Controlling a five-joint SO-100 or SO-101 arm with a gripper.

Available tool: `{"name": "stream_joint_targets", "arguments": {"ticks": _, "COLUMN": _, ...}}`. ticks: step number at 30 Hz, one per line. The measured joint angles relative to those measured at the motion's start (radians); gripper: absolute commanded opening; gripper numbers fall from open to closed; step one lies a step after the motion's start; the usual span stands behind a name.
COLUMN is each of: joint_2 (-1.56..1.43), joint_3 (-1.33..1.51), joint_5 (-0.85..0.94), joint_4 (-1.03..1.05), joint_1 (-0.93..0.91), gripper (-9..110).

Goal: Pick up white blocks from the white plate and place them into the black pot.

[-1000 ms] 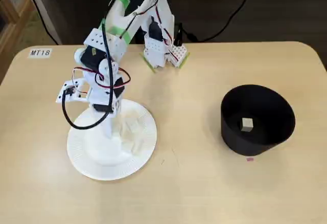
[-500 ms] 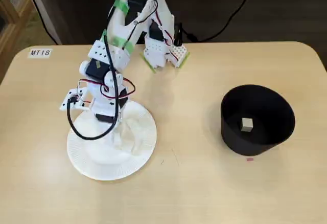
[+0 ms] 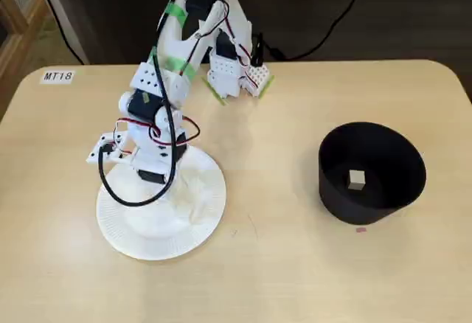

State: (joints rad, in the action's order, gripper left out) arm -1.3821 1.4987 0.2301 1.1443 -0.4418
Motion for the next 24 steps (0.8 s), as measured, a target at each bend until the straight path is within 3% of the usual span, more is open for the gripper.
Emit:
{"name": "stream_joint_targets", "arguments": {"ticks": 8, "joint_2": -0.413, "joint_3": 0.000, "joint_5": -0.149, "joint_4": -0.152, "joint_1": 0.112, "gripper": -2}}
{"name": "stream_joint_targets", "arguments": {"ticks": 19, "joint_2": -0.597, "joint_3": 0.204, "joint_5": -0.166, "joint_4": -0.321, "joint_1": 0.913, "gripper": -2}}
{"name": "stream_joint_targets", "arguments": {"ticks": 24, "joint_2": -0.597, "joint_3": 0.419, "joint_5": -0.150, "joint_4": -0.491, "joint_1": 1.092, "gripper": -2}}
